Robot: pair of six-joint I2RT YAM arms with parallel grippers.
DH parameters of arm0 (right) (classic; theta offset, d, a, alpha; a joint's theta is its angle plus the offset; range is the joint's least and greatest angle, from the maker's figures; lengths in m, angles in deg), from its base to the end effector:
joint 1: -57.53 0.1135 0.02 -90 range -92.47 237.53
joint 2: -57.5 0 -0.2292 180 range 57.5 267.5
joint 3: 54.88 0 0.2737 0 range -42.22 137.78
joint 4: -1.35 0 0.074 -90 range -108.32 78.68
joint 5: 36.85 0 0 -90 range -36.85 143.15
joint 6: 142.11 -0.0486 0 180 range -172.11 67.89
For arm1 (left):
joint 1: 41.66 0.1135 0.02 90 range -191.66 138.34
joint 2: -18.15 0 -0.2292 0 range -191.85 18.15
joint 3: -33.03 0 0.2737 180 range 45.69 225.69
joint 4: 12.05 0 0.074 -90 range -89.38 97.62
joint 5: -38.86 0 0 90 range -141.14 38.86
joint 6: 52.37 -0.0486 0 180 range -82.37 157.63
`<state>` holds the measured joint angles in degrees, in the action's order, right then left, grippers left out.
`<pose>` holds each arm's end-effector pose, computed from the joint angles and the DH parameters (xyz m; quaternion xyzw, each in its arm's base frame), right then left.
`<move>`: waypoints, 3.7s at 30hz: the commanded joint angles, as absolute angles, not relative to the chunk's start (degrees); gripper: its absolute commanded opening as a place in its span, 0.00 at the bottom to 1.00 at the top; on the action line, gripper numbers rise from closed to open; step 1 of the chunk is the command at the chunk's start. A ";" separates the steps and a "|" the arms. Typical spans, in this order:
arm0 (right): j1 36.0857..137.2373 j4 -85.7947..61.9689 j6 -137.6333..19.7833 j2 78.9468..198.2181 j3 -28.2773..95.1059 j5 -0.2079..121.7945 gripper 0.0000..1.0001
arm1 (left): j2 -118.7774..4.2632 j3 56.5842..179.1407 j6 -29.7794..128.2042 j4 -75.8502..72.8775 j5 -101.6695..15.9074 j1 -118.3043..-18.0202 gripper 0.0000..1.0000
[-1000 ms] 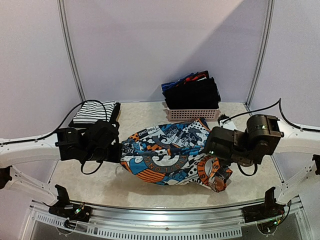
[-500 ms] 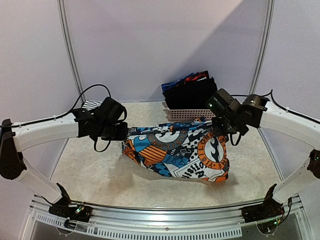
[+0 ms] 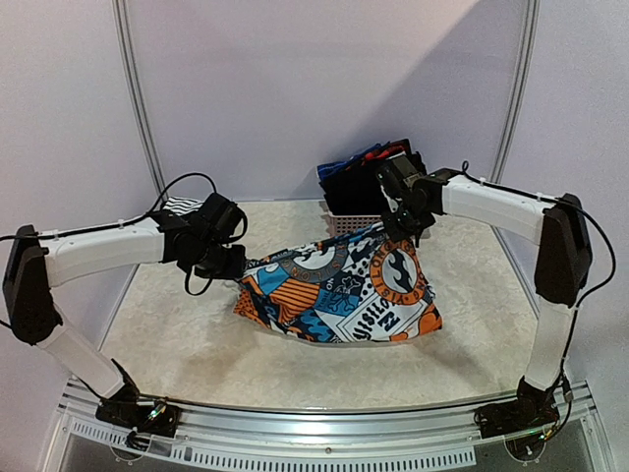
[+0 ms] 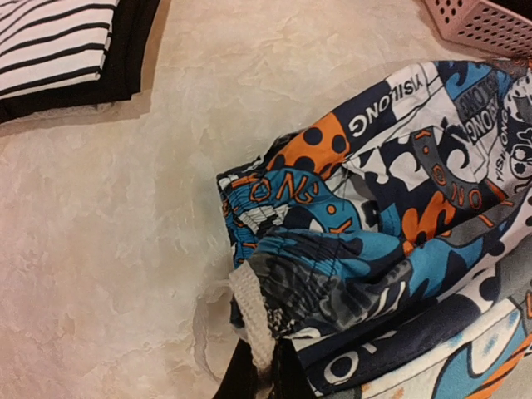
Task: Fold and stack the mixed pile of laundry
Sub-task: Fold the flattened shorts at the center of the board, then smooth out the rectangle-folded shorts at the center of the board, then pick up the rectangle-folded shorts from the center of the board.
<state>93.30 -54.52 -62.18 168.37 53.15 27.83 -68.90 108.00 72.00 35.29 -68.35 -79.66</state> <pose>0.3661 0.2381 0.2133 -0.1513 0.9292 -0.0919 0.3245 0.2745 -0.1962 0.1814 -0.0092 0.9545 -0.0374 0.2957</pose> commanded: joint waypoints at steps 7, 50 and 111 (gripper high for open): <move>88.46 -54.62 -58.53 178.76 60.45 25.61 0.00 | -80.36 113.41 69.21 39.38 -67.60 -73.64 0.02; 93.70 -45.64 -63.51 162.15 47.42 61.18 0.62 | -66.04 101.86 60.40 25.01 -61.51 -79.63 0.53; 107.89 -37.27 -78.04 157.31 24.71 48.51 0.51 | -61.51 74.53 75.86 1.62 -57.36 -78.58 0.66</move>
